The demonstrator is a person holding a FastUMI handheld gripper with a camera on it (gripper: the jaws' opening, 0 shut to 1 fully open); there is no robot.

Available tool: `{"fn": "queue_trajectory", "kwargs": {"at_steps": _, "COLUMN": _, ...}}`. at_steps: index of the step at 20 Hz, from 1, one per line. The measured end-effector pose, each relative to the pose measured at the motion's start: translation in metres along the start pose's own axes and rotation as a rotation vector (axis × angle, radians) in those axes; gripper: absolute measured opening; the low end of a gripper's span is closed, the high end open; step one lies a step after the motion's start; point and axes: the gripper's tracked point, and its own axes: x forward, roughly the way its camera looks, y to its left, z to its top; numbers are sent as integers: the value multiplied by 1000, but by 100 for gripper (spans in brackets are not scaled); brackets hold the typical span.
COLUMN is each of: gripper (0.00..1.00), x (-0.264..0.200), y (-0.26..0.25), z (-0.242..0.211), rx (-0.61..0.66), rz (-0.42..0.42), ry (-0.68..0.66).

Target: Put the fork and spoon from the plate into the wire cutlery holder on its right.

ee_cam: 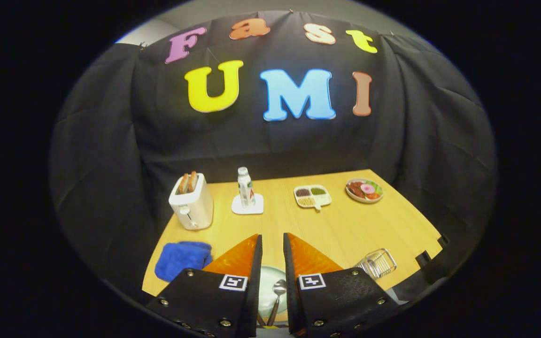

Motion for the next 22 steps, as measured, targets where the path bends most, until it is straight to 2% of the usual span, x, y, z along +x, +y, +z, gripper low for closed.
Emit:
{"fn": "queue_trajectory", "kwargs": {"at_steps": 6, "gripper": 26, "x": 27, "y": -5, "z": -100, "rx": 29, "rz": -72, "ry": 266}}
{"fn": "queue_trajectory", "kwargs": {"at_steps": 11, "gripper": 26, "x": 43, "y": -4, "z": -166, "rx": 31, "rz": -97, "ry": 444}}
{"fn": "queue_trajectory", "kwargs": {"at_steps": 22, "gripper": 26, "x": 63, "y": 2, "z": -238, "rx": 22, "rz": -87, "ry": 646}}
